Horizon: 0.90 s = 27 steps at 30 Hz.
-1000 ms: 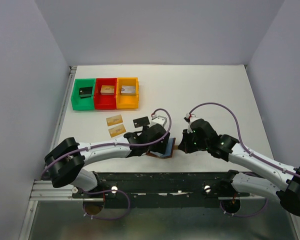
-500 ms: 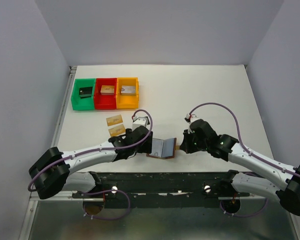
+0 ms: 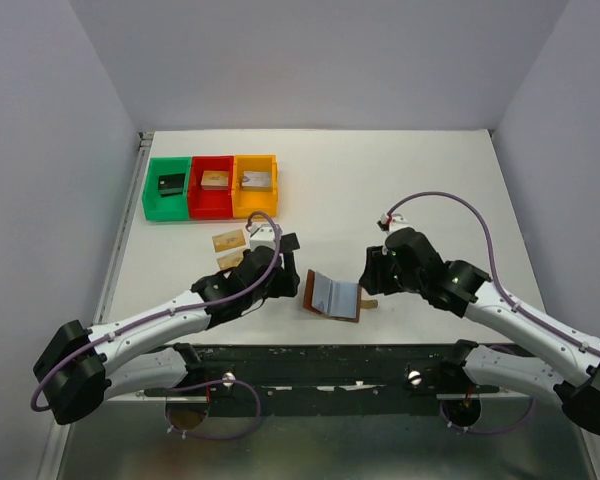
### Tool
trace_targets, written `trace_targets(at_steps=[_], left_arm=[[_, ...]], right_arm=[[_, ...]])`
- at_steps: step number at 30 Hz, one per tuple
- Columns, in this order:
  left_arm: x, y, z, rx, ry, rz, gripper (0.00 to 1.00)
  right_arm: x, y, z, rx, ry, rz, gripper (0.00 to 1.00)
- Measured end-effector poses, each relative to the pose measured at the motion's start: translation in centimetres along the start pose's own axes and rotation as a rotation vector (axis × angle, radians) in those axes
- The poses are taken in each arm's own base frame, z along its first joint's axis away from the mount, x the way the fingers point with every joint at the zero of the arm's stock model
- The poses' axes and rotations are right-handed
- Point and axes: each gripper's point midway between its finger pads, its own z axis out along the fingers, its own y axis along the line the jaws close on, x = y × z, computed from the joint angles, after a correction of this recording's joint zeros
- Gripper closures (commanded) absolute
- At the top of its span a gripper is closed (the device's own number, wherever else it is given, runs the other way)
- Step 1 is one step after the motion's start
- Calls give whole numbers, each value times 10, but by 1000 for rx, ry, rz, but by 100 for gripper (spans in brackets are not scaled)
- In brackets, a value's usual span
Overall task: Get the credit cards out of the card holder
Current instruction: Remove the credit card from the card holder.
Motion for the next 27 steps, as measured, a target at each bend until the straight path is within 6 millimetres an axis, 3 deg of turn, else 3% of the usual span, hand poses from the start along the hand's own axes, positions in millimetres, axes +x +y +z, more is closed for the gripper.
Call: trace_targets(at_steps=[5, 9, 15, 19, 23, 27], left_arm=[[-13, -29, -2, 154, -39, -31, 38], [-18, -54, -5, 276, -43, -38, 46], [-14, -80, 2, 378, 4, -28, 58], [-3, -83, 18, 365, 54, -23, 69], [16, -72, 33, 304, 120, -26, 70], [18, -66, 36, 274, 120, -36, 70]], right_arm=[[-13, 20, -1, -93, -36, 11, 73], [-6, 34, 18, -140, 23, 33, 78], [18, 41, 47, -165, 105, 85, 78], [26, 47, 60, -193, 130, 128, 78], [30, 56, 69, -235, 137, 169, 77], [33, 66, 78, -278, 153, 203, 75]])
